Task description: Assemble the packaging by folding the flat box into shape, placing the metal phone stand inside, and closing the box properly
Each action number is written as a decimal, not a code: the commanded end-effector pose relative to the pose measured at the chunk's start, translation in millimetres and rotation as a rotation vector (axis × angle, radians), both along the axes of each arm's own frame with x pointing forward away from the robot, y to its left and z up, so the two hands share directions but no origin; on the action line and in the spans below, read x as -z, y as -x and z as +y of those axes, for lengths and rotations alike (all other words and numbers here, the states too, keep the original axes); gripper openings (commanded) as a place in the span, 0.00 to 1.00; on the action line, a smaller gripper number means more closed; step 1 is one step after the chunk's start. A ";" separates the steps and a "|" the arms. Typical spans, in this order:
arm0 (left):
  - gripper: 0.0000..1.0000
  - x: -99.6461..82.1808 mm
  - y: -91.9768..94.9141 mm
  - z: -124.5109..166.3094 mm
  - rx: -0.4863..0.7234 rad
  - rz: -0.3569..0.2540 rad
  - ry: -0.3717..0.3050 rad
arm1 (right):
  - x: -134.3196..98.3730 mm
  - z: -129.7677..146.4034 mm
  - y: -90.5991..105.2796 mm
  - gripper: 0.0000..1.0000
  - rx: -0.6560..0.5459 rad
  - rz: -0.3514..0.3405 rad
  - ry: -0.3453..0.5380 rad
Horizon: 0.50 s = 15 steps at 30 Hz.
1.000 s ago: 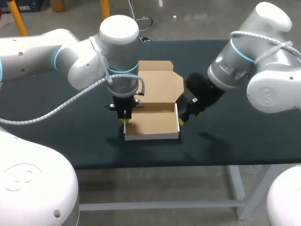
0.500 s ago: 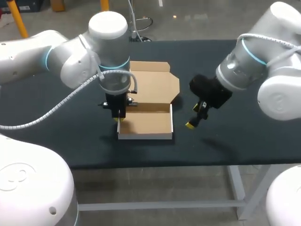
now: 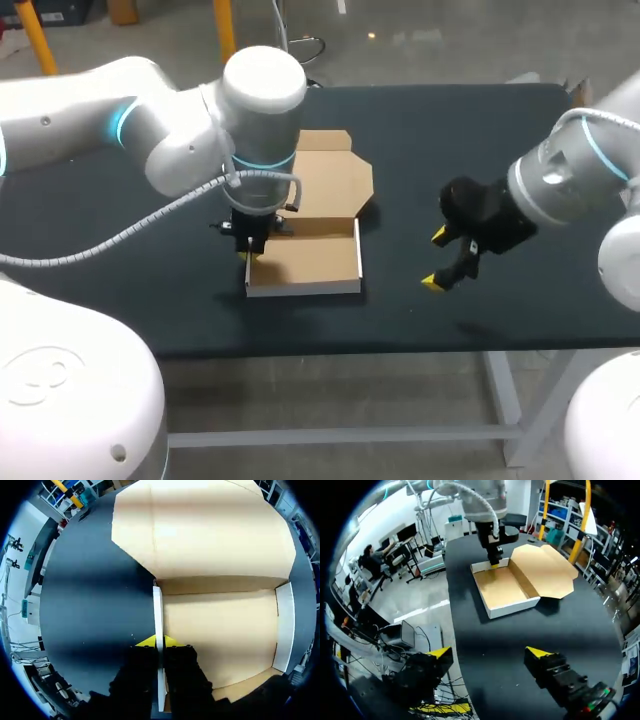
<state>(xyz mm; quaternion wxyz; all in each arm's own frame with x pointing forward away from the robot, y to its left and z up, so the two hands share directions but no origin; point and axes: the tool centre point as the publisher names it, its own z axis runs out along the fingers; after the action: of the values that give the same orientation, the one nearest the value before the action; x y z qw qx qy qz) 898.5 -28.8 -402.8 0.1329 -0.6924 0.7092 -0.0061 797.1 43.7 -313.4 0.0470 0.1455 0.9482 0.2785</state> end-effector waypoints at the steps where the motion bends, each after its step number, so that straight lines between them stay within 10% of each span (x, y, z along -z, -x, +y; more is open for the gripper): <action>1: 0.00 5.4 0.9 -4.3 -0.006 -0.029 -0.110 | 0.6 -3.2 6.9 1.00 -0.001 -0.024 -0.023; 15: 0.00 9.2 -4.8 3.7 0.019 -0.035 -0.181 | 1.8 -0.9 6.5 1.00 -0.023 -0.019 -0.025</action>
<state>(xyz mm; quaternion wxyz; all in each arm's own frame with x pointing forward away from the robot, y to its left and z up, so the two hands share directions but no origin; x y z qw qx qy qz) 900.9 -26.4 -404.8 0.1956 -0.6691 0.7163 0.0306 788.1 44.1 -316.6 0.0571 0.1356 0.9456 0.2900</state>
